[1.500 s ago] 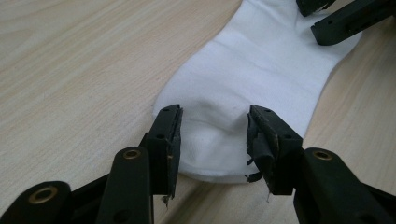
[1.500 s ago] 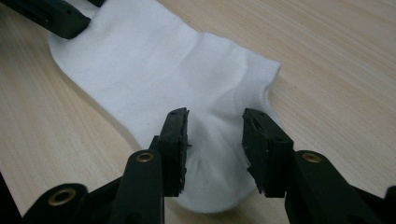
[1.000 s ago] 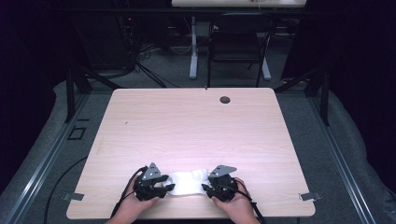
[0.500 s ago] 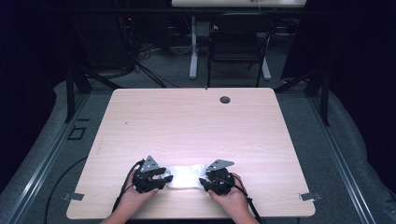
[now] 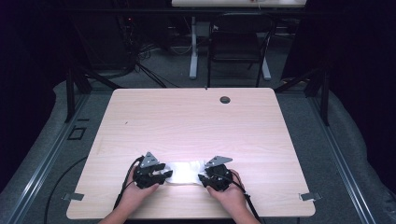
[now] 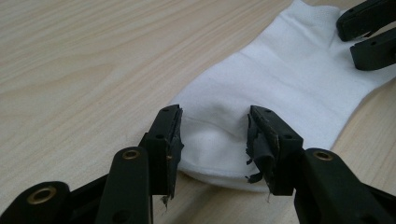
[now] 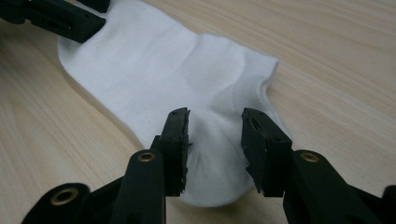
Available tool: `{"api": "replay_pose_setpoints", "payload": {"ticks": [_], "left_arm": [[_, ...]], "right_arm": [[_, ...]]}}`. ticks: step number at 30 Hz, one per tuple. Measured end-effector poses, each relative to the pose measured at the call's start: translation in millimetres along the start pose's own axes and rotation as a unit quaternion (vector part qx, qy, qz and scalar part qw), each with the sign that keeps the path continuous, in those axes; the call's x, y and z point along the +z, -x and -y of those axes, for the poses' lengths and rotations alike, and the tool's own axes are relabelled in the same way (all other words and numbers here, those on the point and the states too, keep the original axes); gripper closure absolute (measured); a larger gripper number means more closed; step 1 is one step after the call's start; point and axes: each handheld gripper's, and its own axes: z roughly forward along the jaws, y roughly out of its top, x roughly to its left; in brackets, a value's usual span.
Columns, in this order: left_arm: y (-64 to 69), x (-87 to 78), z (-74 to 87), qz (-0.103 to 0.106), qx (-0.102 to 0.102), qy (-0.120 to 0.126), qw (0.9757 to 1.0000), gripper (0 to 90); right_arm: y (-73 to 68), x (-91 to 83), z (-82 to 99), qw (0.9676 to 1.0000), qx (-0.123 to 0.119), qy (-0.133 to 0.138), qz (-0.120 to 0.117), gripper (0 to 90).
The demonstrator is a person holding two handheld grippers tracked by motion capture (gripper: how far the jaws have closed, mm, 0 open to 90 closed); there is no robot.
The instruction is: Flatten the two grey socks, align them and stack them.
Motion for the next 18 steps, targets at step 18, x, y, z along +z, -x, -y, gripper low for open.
{"api": "replay_pose_setpoints", "payload": {"ticks": [18], "left_arm": [[-1.6,-1.5,-1.5,0.003,-0.012,0.003,0.9999,50.4]], "right_arm": [[-1.1,-1.6,-0.5,0.9999,-0.011,0.003,0.003,59.7]]}}
